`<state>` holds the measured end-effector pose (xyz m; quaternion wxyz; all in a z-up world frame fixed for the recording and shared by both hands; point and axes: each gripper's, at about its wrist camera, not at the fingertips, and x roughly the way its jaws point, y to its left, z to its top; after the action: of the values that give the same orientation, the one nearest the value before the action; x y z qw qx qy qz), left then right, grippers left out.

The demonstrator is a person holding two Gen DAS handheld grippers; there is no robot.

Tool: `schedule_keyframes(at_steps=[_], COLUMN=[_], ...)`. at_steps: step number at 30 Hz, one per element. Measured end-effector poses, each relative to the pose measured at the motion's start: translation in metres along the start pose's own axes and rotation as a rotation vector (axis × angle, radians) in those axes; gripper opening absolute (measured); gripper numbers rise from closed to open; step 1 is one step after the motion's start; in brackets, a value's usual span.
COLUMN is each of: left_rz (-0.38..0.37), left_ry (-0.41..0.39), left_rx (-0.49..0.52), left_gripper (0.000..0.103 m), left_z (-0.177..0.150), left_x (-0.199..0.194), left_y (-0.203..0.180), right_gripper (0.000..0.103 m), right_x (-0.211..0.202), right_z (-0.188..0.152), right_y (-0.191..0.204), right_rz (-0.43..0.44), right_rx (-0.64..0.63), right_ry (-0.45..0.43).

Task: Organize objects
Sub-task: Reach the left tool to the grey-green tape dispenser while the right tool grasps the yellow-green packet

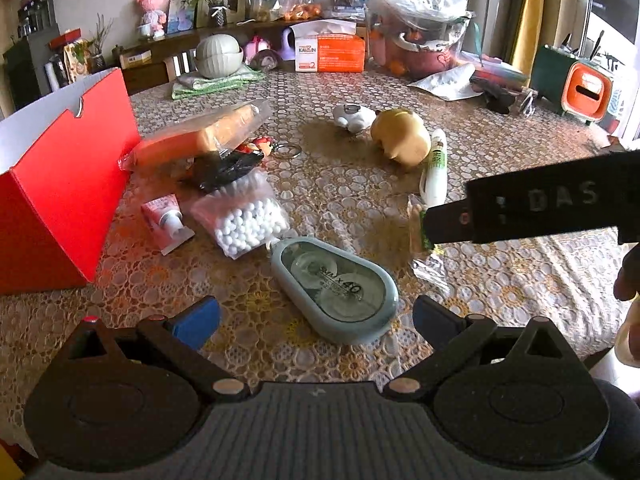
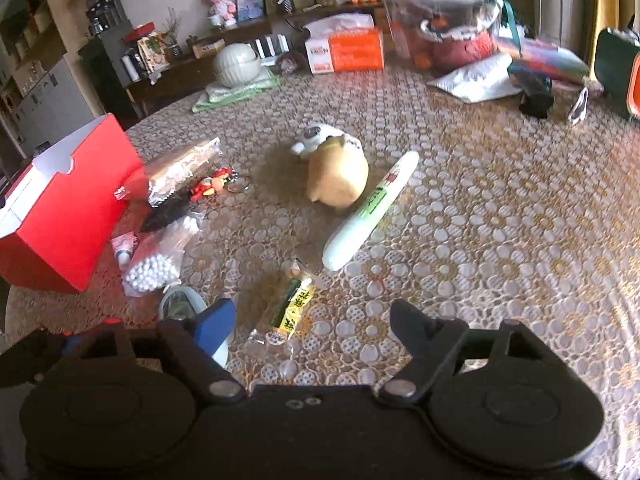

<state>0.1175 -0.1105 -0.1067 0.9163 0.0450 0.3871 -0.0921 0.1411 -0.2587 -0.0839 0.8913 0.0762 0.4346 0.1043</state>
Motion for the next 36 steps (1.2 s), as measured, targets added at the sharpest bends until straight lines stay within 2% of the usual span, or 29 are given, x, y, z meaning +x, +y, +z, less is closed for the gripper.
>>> schedule_keyframes(at_steps=[5, 11, 17, 19, 21, 22, 24, 26, 28, 36], left_rz=[0.021, 0.035, 0.028, 0.018, 0.0, -0.008, -0.023, -0.018, -0.027, -0.078], left_ry=[0.004, -0.022, -0.024, -0.024, -0.019, -0.019, -0.024, -0.026, -0.018, -0.013], left_rx=[0.019, 0.036, 0.027, 0.025, 0.017, 0.016, 0.023, 0.032, 0.031, 0.008], left_gripper=[0.103, 0.103, 0.102, 0.099, 0.091, 0.088, 0.075, 0.068, 0.068, 0.063], left_z=[0.001, 0.002, 0.004, 0.004, 0.005, 0.004, 0.004, 0.005, 0.006, 0.005], left_x=[0.009, 0.015, 0.018, 0.017, 0.017, 0.016, 0.014, 0.012, 0.013, 0.006], left_y=[-0.004, -0.006, -0.011, -0.011, -0.011, -0.011, -0.012, -0.013, -0.011, 0.001], right_gripper=[0.075, 0.072, 0.055, 0.051, 0.047, 0.044, 0.036, 0.025, 0.021, 0.019], right_x=[0.016, 0.023, 0.023, 0.023, 0.023, 0.024, 0.023, 0.021, 0.019, 0.005], right_z=[0.001, 0.004, 0.001, 0.001, 0.001, 0.001, 0.0, 0.0, 0.0, -0.004], right_y=[0.005, 0.013, 0.022, 0.023, 0.023, 0.023, 0.021, 0.019, 0.016, 0.006], right_rz=[-0.018, -0.052, -0.097, -0.106, -0.117, -0.12, -0.117, -0.106, -0.097, -0.063], right_rx=[0.008, 0.028, 0.007, 0.004, -0.007, -0.015, -0.024, -0.023, -0.025, 0.01], right_ry=[0.024, 0.008, 0.009, 0.007, 0.003, 0.003, 0.006, 0.011, 0.013, 0.017])
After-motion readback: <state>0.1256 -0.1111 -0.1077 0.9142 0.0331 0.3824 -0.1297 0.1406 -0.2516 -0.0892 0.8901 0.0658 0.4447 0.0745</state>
